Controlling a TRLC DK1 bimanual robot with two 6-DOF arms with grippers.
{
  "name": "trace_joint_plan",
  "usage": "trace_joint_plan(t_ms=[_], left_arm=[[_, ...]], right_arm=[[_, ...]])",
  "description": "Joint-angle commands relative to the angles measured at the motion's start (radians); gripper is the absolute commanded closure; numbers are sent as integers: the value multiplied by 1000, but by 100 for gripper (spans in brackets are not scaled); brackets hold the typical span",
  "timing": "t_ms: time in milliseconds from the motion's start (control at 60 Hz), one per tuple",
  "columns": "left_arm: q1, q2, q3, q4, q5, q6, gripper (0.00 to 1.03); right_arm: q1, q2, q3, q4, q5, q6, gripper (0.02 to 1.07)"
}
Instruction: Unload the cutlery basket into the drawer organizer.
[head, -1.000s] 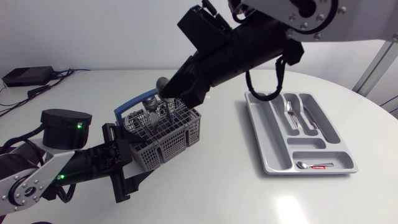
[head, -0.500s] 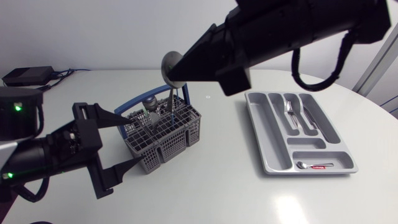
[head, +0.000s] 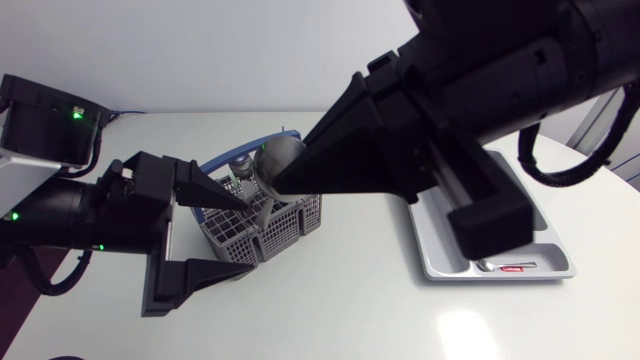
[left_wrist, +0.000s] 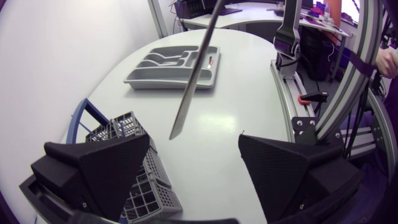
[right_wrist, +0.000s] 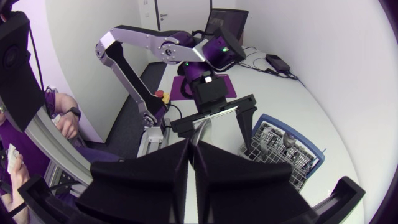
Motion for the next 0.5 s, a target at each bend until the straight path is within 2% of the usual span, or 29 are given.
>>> trace_joint_plan(t_ms=[0, 133, 267, 417, 483], left_arm=[[26, 39, 58, -25, 45, 33, 4], [69, 78, 100, -70, 126, 56, 6], [83, 108, 135, -150, 193, 105, 15], [77, 124, 138, -180, 224, 123, 30], [77, 125, 143, -191, 236, 128, 42]], right_arm=[[9, -17, -20, -13, -32, -27, 101], [6, -20, -20, -24, -73, -32, 101], [3, -23, -13, -28, -105, -32, 101], [3, -20, -13, -30, -113, -32, 101], [3, -20, -13, -31, -114, -32, 101]])
